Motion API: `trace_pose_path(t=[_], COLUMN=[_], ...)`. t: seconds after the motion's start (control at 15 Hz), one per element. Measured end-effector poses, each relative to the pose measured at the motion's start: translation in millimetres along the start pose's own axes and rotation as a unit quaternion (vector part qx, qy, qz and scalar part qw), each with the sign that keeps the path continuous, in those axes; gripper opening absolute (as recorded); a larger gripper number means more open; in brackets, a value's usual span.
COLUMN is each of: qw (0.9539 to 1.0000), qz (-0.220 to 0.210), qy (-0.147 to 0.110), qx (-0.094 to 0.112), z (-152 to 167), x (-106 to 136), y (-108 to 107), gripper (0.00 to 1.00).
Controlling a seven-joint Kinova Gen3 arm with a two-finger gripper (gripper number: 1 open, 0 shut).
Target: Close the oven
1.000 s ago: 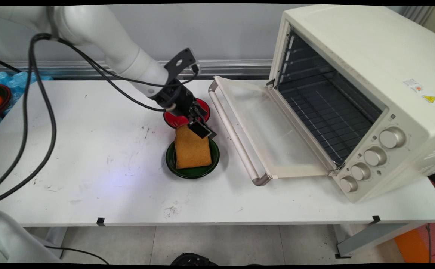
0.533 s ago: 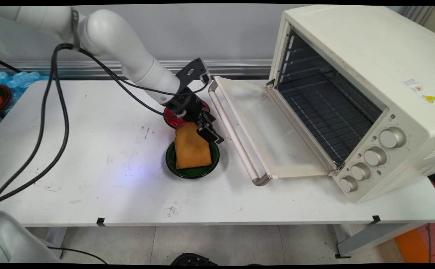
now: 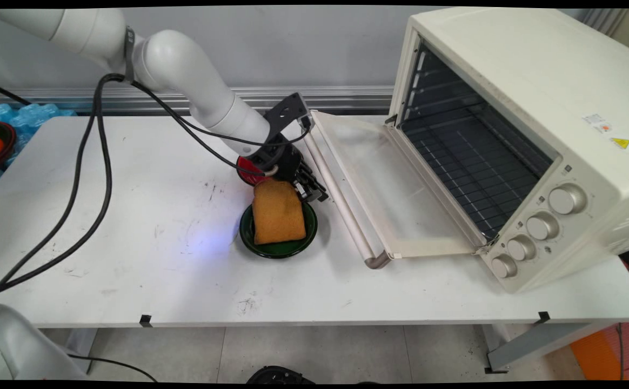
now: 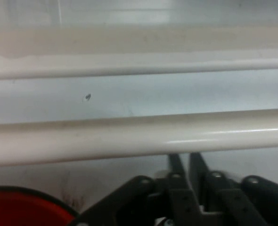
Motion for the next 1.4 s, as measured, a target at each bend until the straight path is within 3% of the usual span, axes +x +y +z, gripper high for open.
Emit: trace_pose_path(t=[0.4,1.4], qw=[1.0,0.9981], qz=[0.002,0.009], qy=[0.008,0.055], qx=[0.005,0.027], z=[11.3,14.3], x=[-1.1,11.4], y=[-1.5,1.0], gripper=[0.0,0.0])
